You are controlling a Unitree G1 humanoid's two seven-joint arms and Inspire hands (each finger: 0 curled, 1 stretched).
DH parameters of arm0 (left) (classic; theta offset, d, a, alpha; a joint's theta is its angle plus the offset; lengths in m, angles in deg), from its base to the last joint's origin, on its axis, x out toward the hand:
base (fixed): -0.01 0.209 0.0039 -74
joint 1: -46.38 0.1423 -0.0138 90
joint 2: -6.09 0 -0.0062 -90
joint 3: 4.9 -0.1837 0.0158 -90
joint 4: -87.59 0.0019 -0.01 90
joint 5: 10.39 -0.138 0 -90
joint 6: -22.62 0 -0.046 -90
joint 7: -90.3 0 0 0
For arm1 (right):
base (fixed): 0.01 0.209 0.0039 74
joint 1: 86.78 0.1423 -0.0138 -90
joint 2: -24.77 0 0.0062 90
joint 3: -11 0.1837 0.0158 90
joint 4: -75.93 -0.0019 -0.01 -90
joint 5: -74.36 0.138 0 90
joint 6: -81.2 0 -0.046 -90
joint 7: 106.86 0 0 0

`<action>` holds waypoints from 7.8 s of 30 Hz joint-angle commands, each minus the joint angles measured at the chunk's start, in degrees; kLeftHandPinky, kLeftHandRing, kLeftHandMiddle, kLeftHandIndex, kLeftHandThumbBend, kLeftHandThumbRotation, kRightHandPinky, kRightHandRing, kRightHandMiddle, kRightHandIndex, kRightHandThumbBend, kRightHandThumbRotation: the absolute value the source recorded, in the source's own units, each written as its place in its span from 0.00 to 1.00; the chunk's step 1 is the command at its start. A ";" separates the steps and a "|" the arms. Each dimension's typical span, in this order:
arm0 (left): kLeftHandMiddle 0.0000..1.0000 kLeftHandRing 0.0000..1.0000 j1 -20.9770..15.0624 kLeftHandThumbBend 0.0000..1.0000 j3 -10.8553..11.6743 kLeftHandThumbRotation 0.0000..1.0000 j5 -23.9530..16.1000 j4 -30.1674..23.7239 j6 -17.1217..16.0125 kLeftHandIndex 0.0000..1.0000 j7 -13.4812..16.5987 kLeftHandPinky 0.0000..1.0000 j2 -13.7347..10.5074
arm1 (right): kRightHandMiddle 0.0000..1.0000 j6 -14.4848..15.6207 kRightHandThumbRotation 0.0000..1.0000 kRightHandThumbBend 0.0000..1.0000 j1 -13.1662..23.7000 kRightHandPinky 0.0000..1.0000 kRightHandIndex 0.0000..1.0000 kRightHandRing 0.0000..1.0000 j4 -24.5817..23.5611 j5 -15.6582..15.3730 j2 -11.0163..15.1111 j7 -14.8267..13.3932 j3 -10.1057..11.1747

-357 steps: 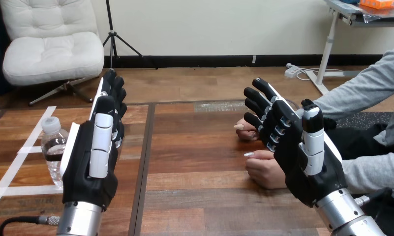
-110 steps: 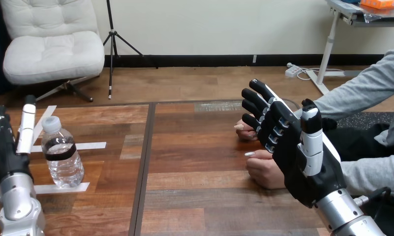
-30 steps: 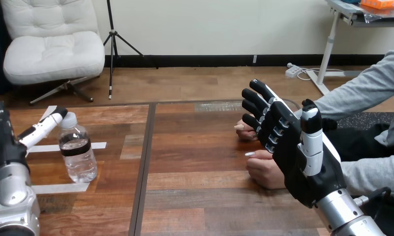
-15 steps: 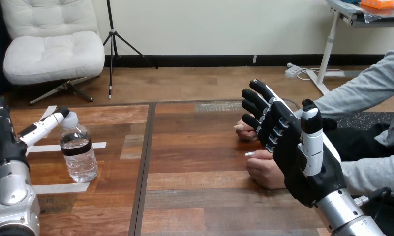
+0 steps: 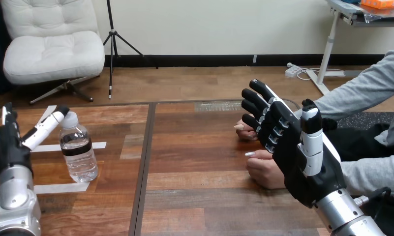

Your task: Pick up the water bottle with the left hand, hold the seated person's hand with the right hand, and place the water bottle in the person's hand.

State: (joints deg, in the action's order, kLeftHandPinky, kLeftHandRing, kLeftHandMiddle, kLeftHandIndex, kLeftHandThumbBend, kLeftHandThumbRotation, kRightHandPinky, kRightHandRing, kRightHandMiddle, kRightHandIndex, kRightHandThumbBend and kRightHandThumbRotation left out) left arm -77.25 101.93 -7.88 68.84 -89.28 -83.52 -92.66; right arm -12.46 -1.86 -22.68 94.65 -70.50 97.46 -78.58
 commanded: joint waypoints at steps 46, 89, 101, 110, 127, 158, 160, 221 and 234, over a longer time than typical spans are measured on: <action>1.00 1.00 0.03 1.00 -1.25 0.92 -1.15 -0.54 -2.54 1.00 0.77 1.00 0.17 | 0.96 -0.28 1.00 1.00 2.00 1.00 0.96 0.98 -2.46 0.50 -0.30 -0.28 0.78; 1.00 1.00 0.91 1.00 -0.03 0.70 0.25 -0.32 -6.62 1.00 -1.73 1.00 1.36 | 0.97 -0.12 1.00 1.00 2.06 1.00 0.97 0.99 -2.36 0.15 0.03 -0.25 0.72; 1.00 1.00 0.64 1.00 1.93 0.50 3.61 -0.10 -7.29 1.00 -5.15 1.00 1.80 | 0.96 0.44 1.00 1.00 2.12 1.00 0.96 0.99 -2.63 -0.06 0.10 -0.55 0.70; 1.00 1.00 0.65 1.00 2.16 0.39 3.75 0.17 -7.88 1.00 -5.69 1.00 1.65 | 0.96 0.42 1.00 1.00 2.23 1.00 0.96 0.98 -2.48 -0.42 0.27 -0.63 0.64; 1.00 1.00 0.86 1.00 2.20 0.35 3.79 -0.17 -8.83 1.00 -6.37 1.00 1.71 | 0.96 0.63 1.00 1.00 2.30 1.00 0.96 0.99 -2.60 -0.86 0.22 -0.89 0.58; 1.00 1.00 1.84 1.00 2.98 0.47 4.78 -0.06 -10.97 1.00 -8.34 1.00 1.87 | 0.95 0.68 1.00 1.00 2.51 1.00 0.96 0.98 -2.38 -1.32 0.52 -0.97 0.46; 1.00 1.00 1.87 1.00 2.98 0.46 4.81 -0.08 -10.87 1.00 -8.43 1.00 1.86 | 0.95 0.61 1.00 1.00 2.52 1.00 0.96 0.98 -2.35 -1.32 0.49 -0.96 0.46; 1.00 1.00 0.70 1.00 -4.54 0.03 -4.88 -1.33 -0.45 1.00 -0.62 0.96 -0.26 | 0.95 0.97 1.00 1.00 2.23 1.00 0.96 0.99 -2.73 -1.34 0.44 -0.77 0.32; 1.00 1.00 -0.07 0.99 -5.82 0.18 -6.38 -0.91 1.92 1.00 1.43 0.95 -0.32 | 0.95 1.08 1.00 1.00 2.20 1.00 0.96 0.99 -2.83 -1.26 0.50 -0.71 0.35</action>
State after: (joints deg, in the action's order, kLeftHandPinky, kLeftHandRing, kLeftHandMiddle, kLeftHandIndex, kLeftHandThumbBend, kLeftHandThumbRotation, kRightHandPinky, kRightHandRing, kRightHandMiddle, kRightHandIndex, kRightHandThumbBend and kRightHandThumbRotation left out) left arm -73.23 97.14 -13.31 69.23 -87.86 -83.15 -91.70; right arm -11.03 -1.87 -22.71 93.37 -70.03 96.59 -78.58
